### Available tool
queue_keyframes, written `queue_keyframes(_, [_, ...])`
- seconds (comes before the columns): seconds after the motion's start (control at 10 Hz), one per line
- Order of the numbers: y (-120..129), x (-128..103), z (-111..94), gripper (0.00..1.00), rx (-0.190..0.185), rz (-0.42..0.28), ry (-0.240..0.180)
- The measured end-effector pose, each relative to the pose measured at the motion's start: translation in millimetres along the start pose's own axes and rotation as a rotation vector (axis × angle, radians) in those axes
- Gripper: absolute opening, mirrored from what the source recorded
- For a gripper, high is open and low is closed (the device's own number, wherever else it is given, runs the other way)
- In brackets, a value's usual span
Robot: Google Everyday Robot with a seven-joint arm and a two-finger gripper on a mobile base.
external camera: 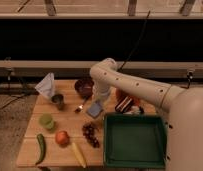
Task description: Place sponge in plastic cup
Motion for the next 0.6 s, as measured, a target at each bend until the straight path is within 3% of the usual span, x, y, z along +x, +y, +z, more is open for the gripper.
queue_keyframes(0.3, [-21.5,-24.0,-2.7,0.00,0.016,-0.069,0.015])
queue_keyframes(0.6, [-78.4,-75.3,1.5,0.00,0.026,-0.159,0.029])
